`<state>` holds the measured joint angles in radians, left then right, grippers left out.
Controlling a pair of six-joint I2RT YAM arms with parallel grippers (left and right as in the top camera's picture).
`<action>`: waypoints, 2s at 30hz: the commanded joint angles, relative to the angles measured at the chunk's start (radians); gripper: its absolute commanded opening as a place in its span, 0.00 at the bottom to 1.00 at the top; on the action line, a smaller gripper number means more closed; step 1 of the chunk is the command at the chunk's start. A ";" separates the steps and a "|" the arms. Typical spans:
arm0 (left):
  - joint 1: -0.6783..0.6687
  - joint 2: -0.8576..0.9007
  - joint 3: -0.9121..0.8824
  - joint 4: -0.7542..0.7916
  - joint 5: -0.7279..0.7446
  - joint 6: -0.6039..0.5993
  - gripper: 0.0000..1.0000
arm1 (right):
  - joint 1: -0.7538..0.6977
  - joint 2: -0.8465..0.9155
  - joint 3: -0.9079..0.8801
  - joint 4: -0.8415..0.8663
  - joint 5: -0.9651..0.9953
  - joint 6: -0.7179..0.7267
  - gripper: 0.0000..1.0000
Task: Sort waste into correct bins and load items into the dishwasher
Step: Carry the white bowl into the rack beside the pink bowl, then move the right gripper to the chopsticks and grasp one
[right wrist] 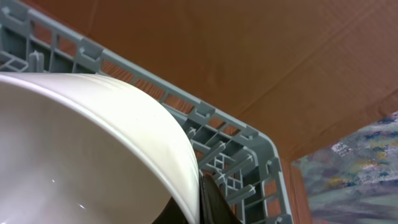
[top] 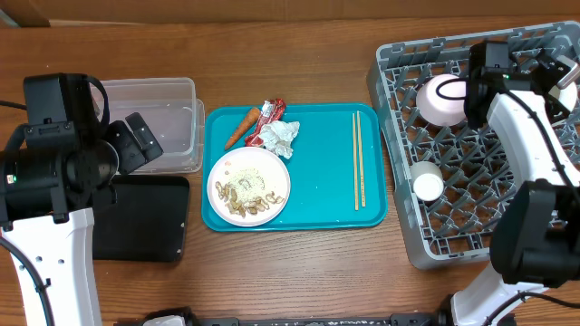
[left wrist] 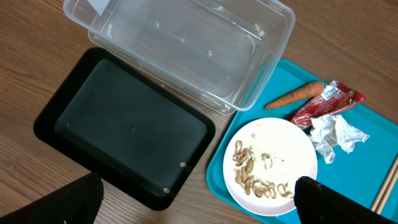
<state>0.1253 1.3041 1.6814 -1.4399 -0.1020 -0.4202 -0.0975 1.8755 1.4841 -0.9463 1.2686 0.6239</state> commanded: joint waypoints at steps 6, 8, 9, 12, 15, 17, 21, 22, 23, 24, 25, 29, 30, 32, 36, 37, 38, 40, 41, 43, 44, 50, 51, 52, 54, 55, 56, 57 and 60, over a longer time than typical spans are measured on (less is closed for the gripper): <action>0.005 0.003 0.010 0.003 -0.002 -0.014 1.00 | 0.002 0.119 0.008 -0.016 -0.007 -0.056 0.04; 0.005 0.003 0.010 0.003 -0.002 -0.014 1.00 | 0.008 0.130 0.008 -0.029 -0.009 -0.056 0.04; 0.005 0.003 0.010 0.003 -0.002 -0.014 1.00 | 0.013 0.131 0.008 -0.038 -0.017 -0.055 0.04; 0.005 0.003 0.010 0.003 -0.002 -0.014 1.00 | 0.031 0.131 0.008 -0.053 -0.033 -0.056 0.04; 0.005 0.003 0.010 0.003 -0.002 -0.014 1.00 | 0.050 0.131 0.008 -0.063 -0.032 -0.056 0.04; 0.005 0.003 0.010 0.003 -0.002 -0.014 1.00 | 0.059 0.131 0.008 -0.076 -0.024 -0.056 0.04; 0.005 0.003 0.010 0.003 -0.002 -0.014 1.00 | 0.076 0.131 0.008 -0.129 -0.034 -0.048 0.04; 0.005 0.003 0.010 0.003 -0.002 -0.014 1.00 | 0.079 0.131 0.008 -0.143 -0.038 -0.048 0.04; 0.005 0.003 0.010 0.003 -0.002 -0.014 1.00 | 0.080 0.131 0.008 -0.152 -0.043 -0.048 0.04; 0.005 0.003 0.010 0.003 -0.002 -0.014 1.00 | 0.081 0.131 0.008 -0.159 -0.047 -0.048 0.04; 0.005 0.003 0.010 0.003 -0.002 -0.014 1.00 | 0.083 0.131 0.008 -0.167 -0.051 -0.048 0.04; 0.005 0.003 0.010 0.003 -0.002 -0.014 1.00 | 0.106 0.126 0.008 -0.200 -0.064 -0.048 0.12; 0.005 0.003 0.010 0.003 -0.002 -0.014 1.00 | 0.114 0.120 0.009 -0.201 -0.084 -0.048 0.21; 0.005 0.003 0.010 0.003 -0.002 -0.014 1.00 | 0.134 0.098 0.009 -0.206 -0.117 -0.048 0.30; 0.005 0.003 0.010 0.003 -0.002 -0.014 1.00 | 0.186 0.026 0.010 -0.208 -0.126 -0.049 0.49; 0.005 0.003 0.010 0.003 -0.002 -0.014 1.00 | 0.197 0.007 0.011 -0.207 -0.126 -0.049 0.54; 0.005 0.003 0.010 0.003 -0.002 -0.014 1.00 | 0.208 -0.014 0.012 -0.205 -0.127 -0.049 0.54; 0.005 0.003 0.010 0.003 -0.002 -0.014 1.00 | 0.237 -0.076 0.017 -0.205 -0.165 -0.072 0.57; 0.005 0.003 0.010 0.003 -0.002 -0.014 1.00 | 0.249 -0.112 0.017 -0.207 -0.200 -0.083 0.60; 0.005 0.003 0.010 0.003 -0.002 -0.014 1.00 | 0.258 -0.144 0.017 -0.216 -0.230 -0.083 0.62; 0.005 0.003 0.010 0.003 -0.002 -0.014 1.00 | 0.264 -0.162 0.017 -0.216 -0.250 -0.089 0.63; 0.005 0.003 0.010 0.003 -0.002 -0.014 1.00 | 0.335 -0.303 0.017 -0.165 -0.587 -0.231 0.65; 0.005 0.003 0.010 0.003 -0.002 -0.014 1.00 | 0.352 -0.323 0.017 -0.150 -0.691 -0.263 0.65; 0.005 0.003 0.010 0.003 -0.002 -0.014 1.00 | 0.369 -0.339 0.017 -0.137 -0.805 -0.292 0.65; 0.005 0.003 0.010 0.003 -0.002 -0.014 1.00 | 0.404 -0.356 0.017 -0.119 -1.038 -0.314 0.65; 0.005 0.003 0.010 0.003 -0.002 -0.014 1.00 | 0.418 -0.356 0.016 -0.112 -1.144 -0.314 0.64; 0.005 0.003 0.010 0.003 -0.002 -0.014 1.00 | 0.433 -0.354 0.013 -0.100 -1.248 -0.314 0.64; 0.005 0.003 0.010 0.003 -0.002 -0.014 1.00 | 0.447 -0.346 0.008 -0.088 -1.330 -0.314 0.64; 0.005 0.003 0.010 0.003 -0.002 -0.014 1.00 | 0.491 -0.304 -0.002 -0.077 -1.406 -0.280 0.52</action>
<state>0.1253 1.3041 1.6814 -1.4399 -0.1020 -0.4202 0.3611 1.5383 1.4857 -1.0298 0.1299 0.3386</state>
